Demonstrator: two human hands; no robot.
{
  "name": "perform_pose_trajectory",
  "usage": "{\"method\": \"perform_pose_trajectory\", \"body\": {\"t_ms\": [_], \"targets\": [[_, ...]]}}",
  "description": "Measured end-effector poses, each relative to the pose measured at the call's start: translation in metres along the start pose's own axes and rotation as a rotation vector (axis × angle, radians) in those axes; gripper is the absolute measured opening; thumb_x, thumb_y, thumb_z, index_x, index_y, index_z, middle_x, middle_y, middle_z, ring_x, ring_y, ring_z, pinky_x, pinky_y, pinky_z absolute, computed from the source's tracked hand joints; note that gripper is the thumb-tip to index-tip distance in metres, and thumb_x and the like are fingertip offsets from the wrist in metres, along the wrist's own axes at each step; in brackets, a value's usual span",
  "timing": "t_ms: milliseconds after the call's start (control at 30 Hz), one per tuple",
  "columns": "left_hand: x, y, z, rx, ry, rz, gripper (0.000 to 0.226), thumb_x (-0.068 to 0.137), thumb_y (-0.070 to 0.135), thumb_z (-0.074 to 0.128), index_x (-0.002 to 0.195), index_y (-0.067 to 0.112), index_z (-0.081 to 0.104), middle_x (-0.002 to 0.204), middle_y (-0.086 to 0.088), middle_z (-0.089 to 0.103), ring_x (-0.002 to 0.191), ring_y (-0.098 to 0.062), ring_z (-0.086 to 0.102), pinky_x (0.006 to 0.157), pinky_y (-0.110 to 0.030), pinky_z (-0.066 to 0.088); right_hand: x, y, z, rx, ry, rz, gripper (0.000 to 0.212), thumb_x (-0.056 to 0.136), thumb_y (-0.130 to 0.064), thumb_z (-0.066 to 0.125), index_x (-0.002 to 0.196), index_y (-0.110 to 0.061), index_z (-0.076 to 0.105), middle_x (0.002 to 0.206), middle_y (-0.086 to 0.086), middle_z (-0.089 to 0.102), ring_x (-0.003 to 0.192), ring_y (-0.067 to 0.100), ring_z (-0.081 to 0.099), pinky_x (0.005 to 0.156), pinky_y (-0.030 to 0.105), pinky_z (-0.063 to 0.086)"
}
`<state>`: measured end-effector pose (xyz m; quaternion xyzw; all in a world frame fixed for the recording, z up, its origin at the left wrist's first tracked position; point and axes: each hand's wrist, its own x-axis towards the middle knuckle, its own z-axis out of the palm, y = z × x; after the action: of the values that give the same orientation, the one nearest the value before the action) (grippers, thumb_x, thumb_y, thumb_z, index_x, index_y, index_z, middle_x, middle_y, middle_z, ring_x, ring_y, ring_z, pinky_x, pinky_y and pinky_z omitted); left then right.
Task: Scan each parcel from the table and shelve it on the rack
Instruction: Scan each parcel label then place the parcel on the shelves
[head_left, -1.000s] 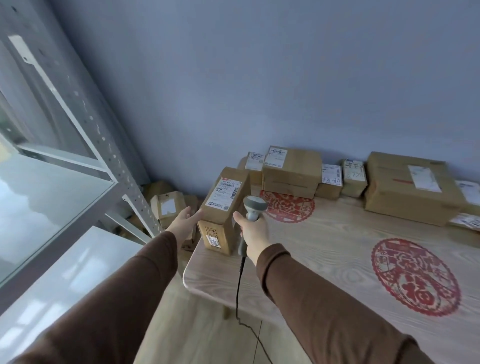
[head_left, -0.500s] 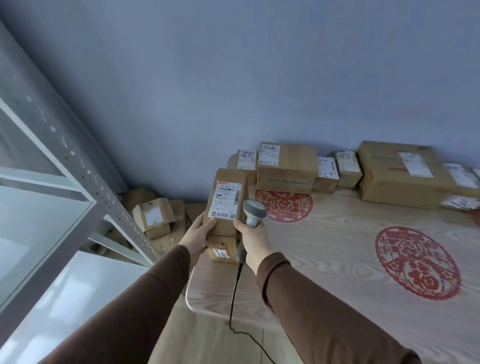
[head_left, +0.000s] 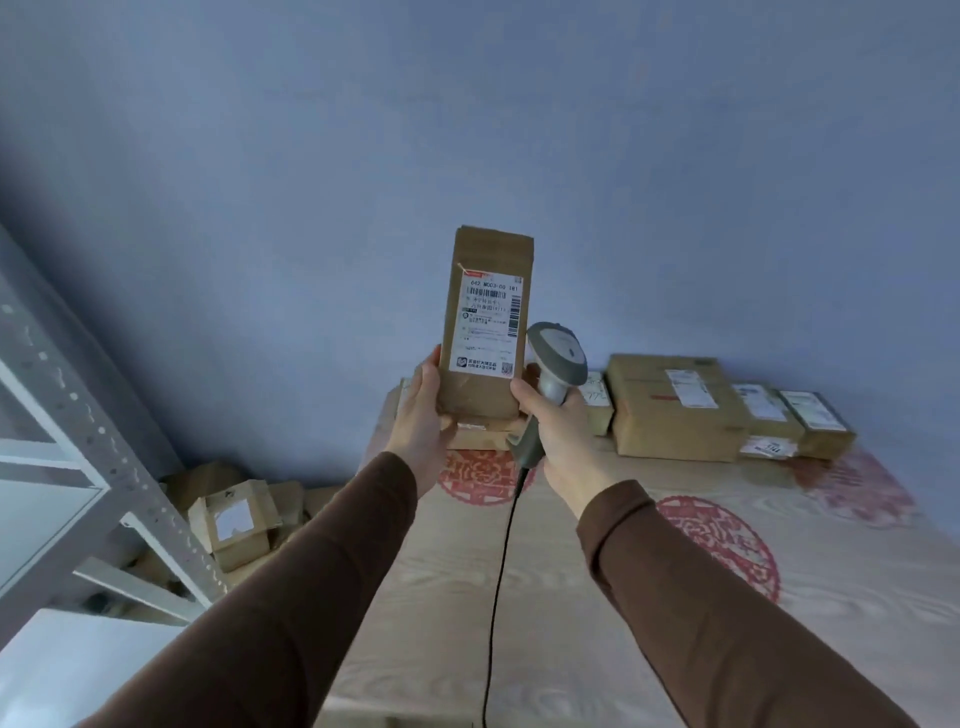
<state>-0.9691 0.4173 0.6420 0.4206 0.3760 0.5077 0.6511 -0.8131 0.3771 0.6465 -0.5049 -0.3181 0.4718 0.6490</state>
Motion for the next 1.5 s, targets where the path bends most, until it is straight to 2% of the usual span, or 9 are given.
{"method": "perform_pose_trajectory", "body": {"t_ms": [233,333,500,600,800,1067,1233,1300,1500], "targets": [[-0.030,0.036,0.122,-0.001,-0.147,0.156,0.058,0.097,0.055,0.055,0.145,0.023,0.058,0.143,-0.001,0.065,0.138,-0.016,0.054,0.121,-0.042,0.038,-0.026,-0.115,-0.084,0.023,-0.010,-0.209,0.030,0.088,-0.015,0.080,0.110,-0.028,0.064,0.102,-0.007,0.072,0.097,0.011,0.067,0.086,0.030,0.052],[-0.044,0.045,0.166,0.091,-0.249,0.182,0.046,0.105,0.040,0.052,0.145,0.017,0.054,0.140,-0.004,0.066,0.137,-0.021,0.056,0.123,-0.039,0.037,-0.036,-0.153,-0.118,-0.013,-0.020,-0.296,0.033,0.088,-0.016,0.080,0.117,-0.025,0.066,0.107,-0.003,0.074,0.101,0.013,0.069,0.087,0.031,0.054],[-0.070,0.062,0.219,-0.011,-0.420,0.127,0.087,0.075,0.063,0.073,0.151,0.027,0.049,0.148,-0.008,0.060,0.136,-0.029,0.058,0.115,-0.055,0.044,-0.054,-0.197,-0.156,-0.046,-0.080,-0.408,0.037,0.092,-0.012,0.076,0.127,-0.019,0.067,0.117,0.002,0.077,0.112,0.019,0.070,0.082,0.030,0.059],[-0.079,0.060,0.246,-0.026,-0.350,0.236,0.076,0.086,0.054,0.077,0.151,0.034,0.044,0.146,-0.002,0.060,0.133,-0.025,0.061,0.106,-0.050,0.054,-0.065,-0.214,-0.167,-0.049,-0.105,-0.454,0.036,0.093,-0.009,0.073,0.127,-0.019,0.068,0.116,-0.002,0.077,0.110,0.013,0.071,0.072,0.023,0.058],[-0.090,0.067,0.273,-0.064,-0.339,0.390,0.071,0.092,0.029,0.074,0.154,0.032,0.040,0.142,0.002,0.065,0.129,-0.021,0.065,0.100,-0.043,0.057,-0.078,-0.235,-0.175,-0.071,-0.104,-0.508,0.026,0.094,-0.012,0.072,0.119,-0.022,0.071,0.110,0.002,0.079,0.097,0.015,0.071,0.077,0.043,0.059],[-0.101,0.085,0.279,-0.083,-0.286,0.491,0.071,0.093,0.027,0.073,0.154,0.034,0.040,0.141,0.002,0.066,0.127,-0.021,0.066,0.097,-0.041,0.059,-0.091,-0.253,-0.168,-0.103,-0.125,-0.623,0.025,0.095,-0.015,0.072,0.116,-0.028,0.070,0.110,-0.010,0.078,0.104,0.004,0.070,0.076,0.014,0.054],[-0.099,0.091,0.270,-0.078,-0.248,0.512,0.079,0.090,0.028,0.077,0.156,0.035,0.036,0.146,0.002,0.061,0.131,-0.023,0.063,0.100,-0.042,0.058,-0.103,-0.261,-0.164,-0.143,-0.046,-0.690,0.011,0.097,-0.025,0.070,0.104,-0.018,0.070,0.070,-0.010,0.066,0.068,0.013,0.064,0.074,0.039,0.055],[-0.097,0.093,0.266,-0.078,-0.235,0.518,0.081,0.088,0.029,0.078,0.157,0.035,0.036,0.146,0.001,0.061,0.130,-0.022,0.063,0.099,-0.041,0.059,-0.113,-0.264,-0.160,-0.177,-0.060,-0.715,0.028,0.098,-0.030,0.068,0.105,-0.003,0.066,0.058,0.000,0.057,0.053,0.017,0.055,0.066,0.035,0.051],[-0.093,0.096,0.258,-0.074,-0.187,0.520,0.083,0.085,0.029,0.079,0.156,0.037,0.037,0.145,0.000,0.062,0.128,-0.023,0.064,0.101,-0.044,0.058,-0.142,-0.269,-0.135,-0.276,-0.117,-0.733,0.024,0.097,-0.027,0.068,0.115,-0.013,0.064,0.058,-0.009,0.057,0.046,0.009,0.051,0.048,0.018,0.046]]}}
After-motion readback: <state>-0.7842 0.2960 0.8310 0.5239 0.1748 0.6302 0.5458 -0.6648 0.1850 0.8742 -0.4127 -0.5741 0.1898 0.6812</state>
